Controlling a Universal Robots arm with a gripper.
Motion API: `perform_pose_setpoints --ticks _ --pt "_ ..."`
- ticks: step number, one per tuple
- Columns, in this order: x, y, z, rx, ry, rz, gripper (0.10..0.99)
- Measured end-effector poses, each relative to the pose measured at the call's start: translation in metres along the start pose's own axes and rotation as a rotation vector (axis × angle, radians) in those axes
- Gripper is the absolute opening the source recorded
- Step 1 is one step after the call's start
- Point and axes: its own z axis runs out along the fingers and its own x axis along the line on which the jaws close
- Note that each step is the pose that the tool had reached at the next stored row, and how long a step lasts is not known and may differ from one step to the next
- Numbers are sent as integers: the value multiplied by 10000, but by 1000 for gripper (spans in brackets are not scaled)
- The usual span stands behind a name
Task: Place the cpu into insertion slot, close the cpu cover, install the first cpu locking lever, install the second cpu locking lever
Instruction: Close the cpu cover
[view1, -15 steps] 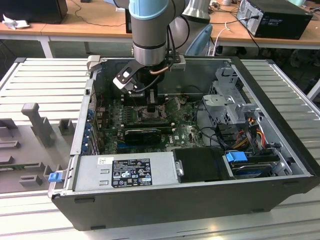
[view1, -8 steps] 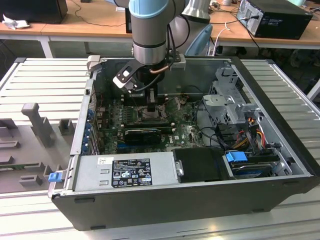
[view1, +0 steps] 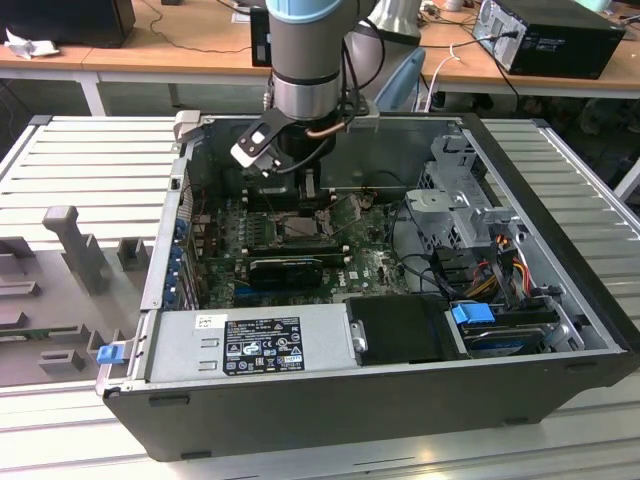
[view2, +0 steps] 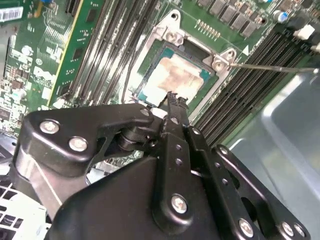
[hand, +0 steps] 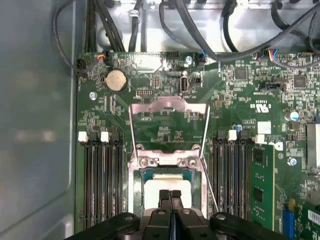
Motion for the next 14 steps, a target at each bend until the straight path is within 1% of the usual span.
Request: perform_pose_setpoints --ticks 1,2,8,10,11,12,14 --pt "0 25 2 28 51 3 106" --pt "0 27 -1 37 52 4 106" --pt "9 34 -132 38 41 3 106" --pt "12 38 -203 38 41 4 106" --pt "14 41 -259 37 41 4 106" --pt "21 45 -334 37 41 4 106" --pt "23 47 -372 37 41 3 106"
